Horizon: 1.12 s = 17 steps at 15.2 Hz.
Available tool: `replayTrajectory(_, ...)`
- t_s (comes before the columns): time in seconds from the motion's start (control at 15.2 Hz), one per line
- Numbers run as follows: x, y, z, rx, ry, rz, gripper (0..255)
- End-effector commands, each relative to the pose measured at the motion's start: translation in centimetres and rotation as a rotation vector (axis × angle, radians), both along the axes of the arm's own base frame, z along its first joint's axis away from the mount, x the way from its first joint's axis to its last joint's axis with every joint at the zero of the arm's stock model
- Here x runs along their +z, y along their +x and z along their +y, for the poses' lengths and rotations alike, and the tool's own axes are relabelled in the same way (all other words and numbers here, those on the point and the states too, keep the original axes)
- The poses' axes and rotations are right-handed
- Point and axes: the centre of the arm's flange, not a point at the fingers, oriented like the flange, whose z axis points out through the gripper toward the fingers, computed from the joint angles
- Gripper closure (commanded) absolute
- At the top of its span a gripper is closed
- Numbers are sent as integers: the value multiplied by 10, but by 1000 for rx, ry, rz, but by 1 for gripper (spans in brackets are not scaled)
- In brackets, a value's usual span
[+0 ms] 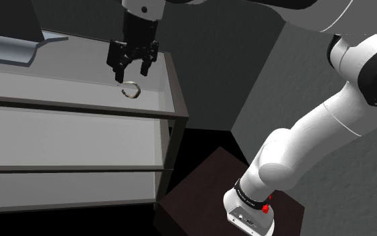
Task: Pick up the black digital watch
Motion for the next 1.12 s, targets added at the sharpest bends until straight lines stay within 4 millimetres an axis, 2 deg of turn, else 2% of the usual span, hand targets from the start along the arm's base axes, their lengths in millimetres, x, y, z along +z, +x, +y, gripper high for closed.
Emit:
replayTrajectory(0.0,-24,3,5,45,-9,26,0)
replayTrajectory(0.26,-38,3,5,45,-9,25,0)
replayTrajectory(0.33,-37,3,5,45,-9,25,255)
replayTrajectory(0.92,-38,3,5,45,-9,26,255)
replayTrajectory(1.06,-27,3,5,45,-9,25,255)
